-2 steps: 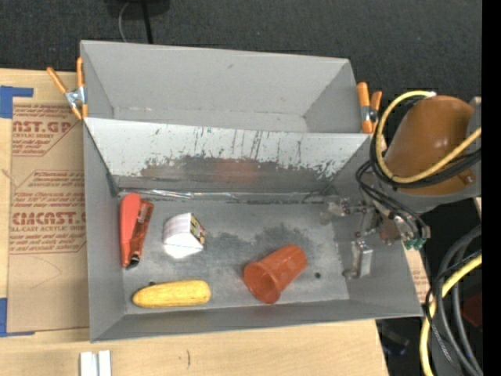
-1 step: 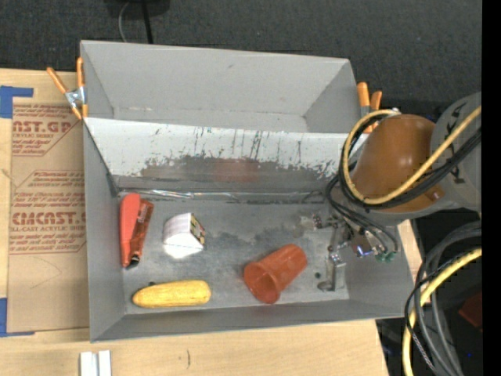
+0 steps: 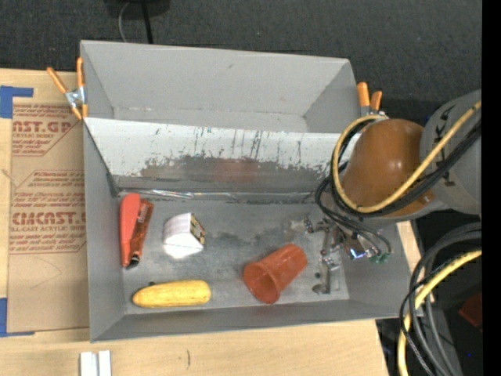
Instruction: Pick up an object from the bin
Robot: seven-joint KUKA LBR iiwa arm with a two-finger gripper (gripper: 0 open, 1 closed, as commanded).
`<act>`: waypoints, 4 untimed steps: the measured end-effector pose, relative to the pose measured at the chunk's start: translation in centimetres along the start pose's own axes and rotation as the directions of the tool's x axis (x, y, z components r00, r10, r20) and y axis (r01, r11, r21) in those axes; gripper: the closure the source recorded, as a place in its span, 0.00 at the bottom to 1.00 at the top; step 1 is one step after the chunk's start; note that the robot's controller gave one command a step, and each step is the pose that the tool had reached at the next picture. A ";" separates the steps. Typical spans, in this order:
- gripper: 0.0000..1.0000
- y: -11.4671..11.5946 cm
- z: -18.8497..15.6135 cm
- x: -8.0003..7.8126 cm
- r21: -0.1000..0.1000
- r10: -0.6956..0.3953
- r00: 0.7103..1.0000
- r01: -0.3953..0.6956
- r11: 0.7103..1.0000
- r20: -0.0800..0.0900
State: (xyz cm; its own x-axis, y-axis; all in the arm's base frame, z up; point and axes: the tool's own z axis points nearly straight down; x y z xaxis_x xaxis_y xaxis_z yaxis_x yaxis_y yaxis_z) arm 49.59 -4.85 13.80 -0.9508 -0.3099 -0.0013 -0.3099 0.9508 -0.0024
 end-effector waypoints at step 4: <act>1.00 2.5 7.8 -0.6 0.002 -0.170 0.985 0.170 0.986 0.014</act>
Offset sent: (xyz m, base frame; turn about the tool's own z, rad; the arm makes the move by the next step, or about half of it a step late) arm -0.0096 0.0244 -0.0680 -0.0933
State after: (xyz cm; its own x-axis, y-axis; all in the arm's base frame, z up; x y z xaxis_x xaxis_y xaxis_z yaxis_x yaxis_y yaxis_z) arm 49.44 -2.28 6.02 -0.8843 -0.4667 -0.0144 -0.4667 0.8844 -0.0048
